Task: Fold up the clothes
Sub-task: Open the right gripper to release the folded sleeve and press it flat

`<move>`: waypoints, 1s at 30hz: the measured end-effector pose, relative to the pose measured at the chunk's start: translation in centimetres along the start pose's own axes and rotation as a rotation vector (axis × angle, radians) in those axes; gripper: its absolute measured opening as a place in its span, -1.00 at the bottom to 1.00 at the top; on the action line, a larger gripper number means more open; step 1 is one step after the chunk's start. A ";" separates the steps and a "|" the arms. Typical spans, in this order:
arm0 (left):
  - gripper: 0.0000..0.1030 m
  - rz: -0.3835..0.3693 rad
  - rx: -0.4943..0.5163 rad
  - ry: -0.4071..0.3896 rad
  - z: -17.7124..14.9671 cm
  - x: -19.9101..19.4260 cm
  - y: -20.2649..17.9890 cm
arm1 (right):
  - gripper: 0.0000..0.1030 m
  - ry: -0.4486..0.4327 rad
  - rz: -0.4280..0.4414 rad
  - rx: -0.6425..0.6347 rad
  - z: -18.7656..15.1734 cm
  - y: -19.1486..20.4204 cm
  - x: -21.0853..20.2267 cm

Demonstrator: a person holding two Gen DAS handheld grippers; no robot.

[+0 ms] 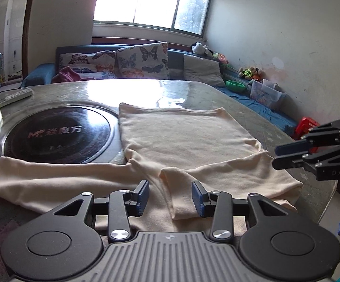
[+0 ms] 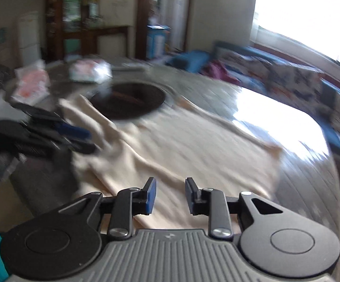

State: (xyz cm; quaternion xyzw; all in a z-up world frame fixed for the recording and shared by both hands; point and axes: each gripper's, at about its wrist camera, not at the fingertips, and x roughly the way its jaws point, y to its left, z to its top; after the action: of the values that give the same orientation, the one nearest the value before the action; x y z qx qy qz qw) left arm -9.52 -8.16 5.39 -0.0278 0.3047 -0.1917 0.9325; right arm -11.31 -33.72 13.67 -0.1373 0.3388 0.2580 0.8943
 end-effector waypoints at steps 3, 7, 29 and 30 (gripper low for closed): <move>-0.20 -0.004 0.018 0.015 0.0 0.9 -0.6 | -0.49 0.031 -0.038 0.068 -2.1 -1.8 -0.4; -0.58 -0.005 0.046 0.038 0.0 2.2 -1.2 | -0.50 0.057 -0.049 0.146 -4.7 -3.6 -0.6; -0.71 0.058 0.132 0.099 0.9 4.9 -2.8 | -0.52 0.007 -0.022 0.118 -2.1 -4.7 4.3; -0.71 0.063 0.129 0.102 0.7 4.7 -2.3 | -0.52 0.014 -0.026 0.117 -2.3 -4.7 4.5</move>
State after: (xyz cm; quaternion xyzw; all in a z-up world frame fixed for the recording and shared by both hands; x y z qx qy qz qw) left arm -6.45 -12.12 3.75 0.0515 0.3396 -0.1828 0.9212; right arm -7.08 -36.89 9.30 -0.0910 0.3578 0.2253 0.9016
